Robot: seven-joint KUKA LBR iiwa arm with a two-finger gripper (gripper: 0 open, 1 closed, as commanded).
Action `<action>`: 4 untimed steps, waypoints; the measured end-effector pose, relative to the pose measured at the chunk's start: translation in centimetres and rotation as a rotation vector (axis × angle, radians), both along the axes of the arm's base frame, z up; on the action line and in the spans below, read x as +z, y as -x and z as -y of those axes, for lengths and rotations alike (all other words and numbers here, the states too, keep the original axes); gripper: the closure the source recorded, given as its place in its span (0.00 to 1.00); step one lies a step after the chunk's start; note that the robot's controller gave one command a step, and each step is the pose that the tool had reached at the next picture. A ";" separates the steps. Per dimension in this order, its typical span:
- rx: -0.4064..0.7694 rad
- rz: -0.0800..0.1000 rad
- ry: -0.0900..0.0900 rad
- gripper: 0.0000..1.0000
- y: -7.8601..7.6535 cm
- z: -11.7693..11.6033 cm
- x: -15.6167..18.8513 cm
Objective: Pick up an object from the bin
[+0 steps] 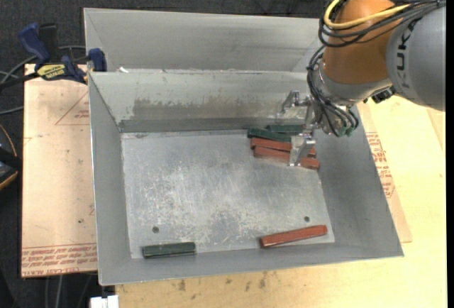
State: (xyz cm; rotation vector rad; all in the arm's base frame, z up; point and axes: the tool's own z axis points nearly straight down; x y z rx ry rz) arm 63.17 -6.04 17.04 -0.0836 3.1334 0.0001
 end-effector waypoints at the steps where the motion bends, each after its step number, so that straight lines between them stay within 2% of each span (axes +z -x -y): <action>1: -0.283 0.012 -0.004 1.00 -0.5 -0.8 -9.1; 2: -0.283 0.012 -0.004 1.00 -0.5 -0.8 -9.1; 3: -0.305 -0.009 -0.002 1.00 -0.7 -0.6 -5.2; 4: -0.303 -0.004 -0.002 1.00 -1.0 -1.0 5.5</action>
Offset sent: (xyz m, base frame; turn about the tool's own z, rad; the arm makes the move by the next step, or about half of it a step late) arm 0.0000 0.0000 0.0000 0.0000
